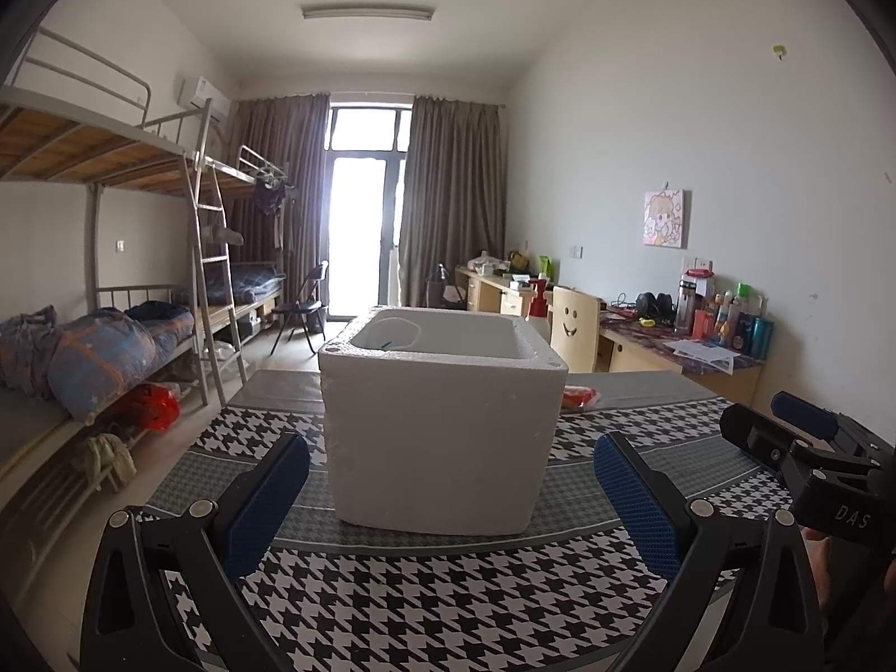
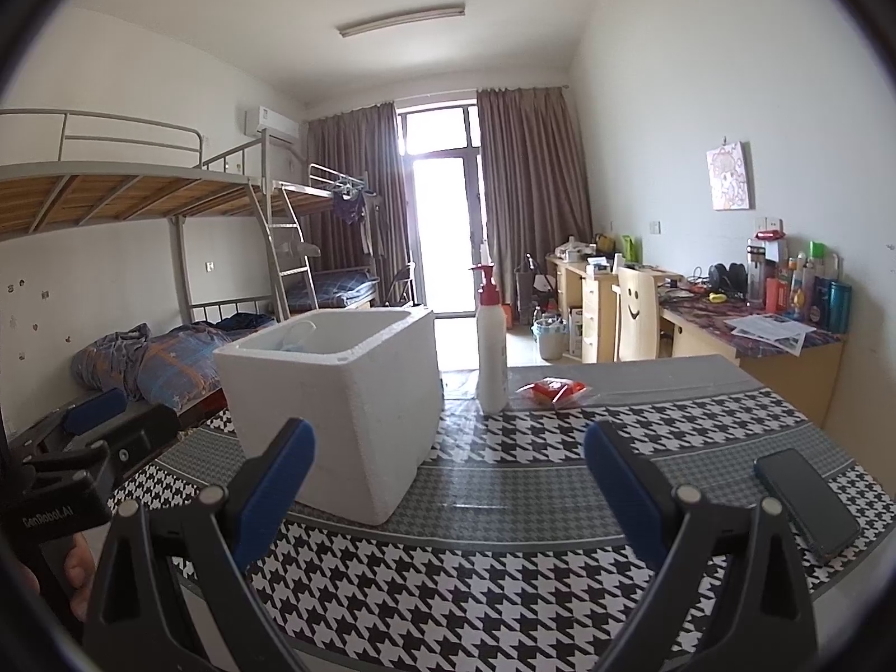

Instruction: Organize soft objects

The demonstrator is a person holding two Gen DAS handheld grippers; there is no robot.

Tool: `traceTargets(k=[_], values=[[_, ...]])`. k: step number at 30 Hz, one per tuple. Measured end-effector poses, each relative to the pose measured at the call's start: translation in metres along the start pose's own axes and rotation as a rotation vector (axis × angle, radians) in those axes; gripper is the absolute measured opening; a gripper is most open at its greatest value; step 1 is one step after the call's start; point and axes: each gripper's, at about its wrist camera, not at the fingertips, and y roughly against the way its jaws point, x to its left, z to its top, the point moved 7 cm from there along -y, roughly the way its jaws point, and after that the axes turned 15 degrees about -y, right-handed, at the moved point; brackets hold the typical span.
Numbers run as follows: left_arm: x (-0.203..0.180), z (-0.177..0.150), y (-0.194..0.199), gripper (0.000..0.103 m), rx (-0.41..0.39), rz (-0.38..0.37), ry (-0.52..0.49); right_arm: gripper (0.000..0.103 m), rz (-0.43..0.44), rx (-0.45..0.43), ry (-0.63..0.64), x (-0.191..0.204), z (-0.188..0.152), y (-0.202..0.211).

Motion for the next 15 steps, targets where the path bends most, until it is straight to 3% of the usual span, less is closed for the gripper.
traceTargets(k=[15], values=[[0.0018, -0.0002, 0.0020, 0.102, 0.000, -0.001, 0.000, 0.099, 0.002, 0.007, 0.002, 0.0018, -0.0006, -0.0017]])
